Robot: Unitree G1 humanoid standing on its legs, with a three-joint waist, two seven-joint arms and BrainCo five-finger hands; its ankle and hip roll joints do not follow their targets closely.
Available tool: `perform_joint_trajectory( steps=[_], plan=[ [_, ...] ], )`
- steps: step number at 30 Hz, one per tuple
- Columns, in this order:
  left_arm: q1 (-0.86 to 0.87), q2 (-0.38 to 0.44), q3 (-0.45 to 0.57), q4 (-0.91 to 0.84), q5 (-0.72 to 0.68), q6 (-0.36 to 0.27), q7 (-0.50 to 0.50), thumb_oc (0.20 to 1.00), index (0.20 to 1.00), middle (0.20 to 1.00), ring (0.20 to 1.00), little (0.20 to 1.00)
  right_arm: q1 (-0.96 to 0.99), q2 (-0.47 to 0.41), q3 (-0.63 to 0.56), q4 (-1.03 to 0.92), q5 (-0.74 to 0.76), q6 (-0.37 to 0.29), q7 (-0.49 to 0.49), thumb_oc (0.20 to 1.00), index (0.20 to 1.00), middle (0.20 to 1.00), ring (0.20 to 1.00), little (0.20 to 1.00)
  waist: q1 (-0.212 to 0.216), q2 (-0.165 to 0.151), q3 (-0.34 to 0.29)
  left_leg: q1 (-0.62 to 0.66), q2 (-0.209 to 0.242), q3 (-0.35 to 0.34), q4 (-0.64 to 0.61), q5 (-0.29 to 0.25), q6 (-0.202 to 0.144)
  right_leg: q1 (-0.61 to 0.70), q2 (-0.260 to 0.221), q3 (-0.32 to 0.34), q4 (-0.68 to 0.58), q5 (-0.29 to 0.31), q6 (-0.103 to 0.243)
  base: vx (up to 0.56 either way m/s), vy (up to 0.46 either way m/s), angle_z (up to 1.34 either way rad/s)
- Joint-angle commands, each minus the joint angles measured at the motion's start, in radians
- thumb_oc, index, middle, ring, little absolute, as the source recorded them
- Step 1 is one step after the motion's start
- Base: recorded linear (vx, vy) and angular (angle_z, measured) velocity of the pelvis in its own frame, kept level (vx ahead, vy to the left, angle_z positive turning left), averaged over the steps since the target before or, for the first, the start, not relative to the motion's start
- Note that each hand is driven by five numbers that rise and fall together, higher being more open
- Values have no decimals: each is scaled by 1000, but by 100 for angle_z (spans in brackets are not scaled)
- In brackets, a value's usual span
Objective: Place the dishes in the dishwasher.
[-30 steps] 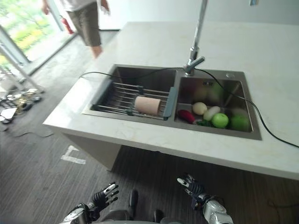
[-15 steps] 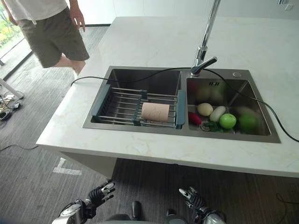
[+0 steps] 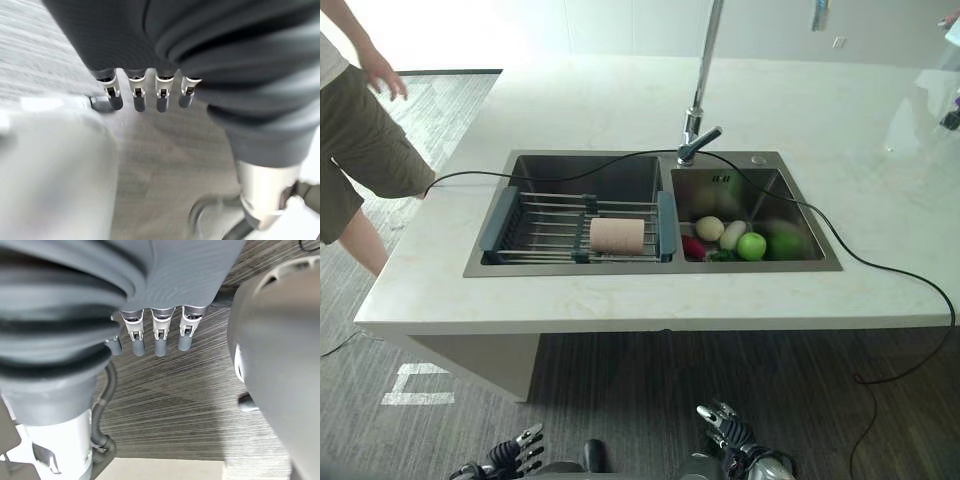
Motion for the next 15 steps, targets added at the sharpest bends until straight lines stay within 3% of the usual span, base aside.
perform_joint_trajectory(
  steps=[1, 3, 7, 10, 15],
  plan=[
    [-14, 50, 69, -210, -61, -53, 86, 1000, 1000, 1000, 1000, 1000, 6, -105, -56, -101, 0, 40, -14, 1000, 1000, 1000, 1000, 1000, 9, 81, 19, 26, 65, -1, 54, -110, -51, 29, 86, -8, 62, -61, -36, 8, 47, 21],
    [35, 143, 194, -311, -141, -40, 122, 1000, 1000, 1000, 1000, 1000, 46, -114, -95, -110, -17, 38, -3, 1000, 1000, 1000, 1000, 1000, 19, 96, 15, 18, 64, -3, 52, -102, -61, 46, 78, -17, 18, -42, -31, 17, 36, 11],
    [14, 240, 361, -291, -248, 21, 149, 1000, 1000, 1000, 1000, 1000, 58, -93, -95, -73, -12, 5, -15, 1000, 1000, 1000, 1000, 1000, 33, 108, -2, 12, 58, -22, 50, -99, -64, 59, 77, -22, 0, -38, -27, 44, -16, 3],
    [-21, 324, 446, -213, -204, 40, 199, 1000, 1000, 1000, 1000, 1000, 50, -82, -77, -64, 9, -8, -42, 1000, 1000, 1000, 1000, 1000, 34, 114, -12, 12, 58, -29, 47, -97, -67, 62, 78, -22, -5, -39, -24, 36, -21, 15],
    [-31, 604, 644, -74, -55, 19, 241, 1000, 1000, 1000, 1000, 1000, 48, -99, -47, -86, 35, 17, -72, 1000, 1000, 1000, 1000, 1000, 30, 123, -18, 15, 60, -29, 52, -98, -71, 71, 87, -13, -12, -44, -24, 31, -30, 3]
  ],
)
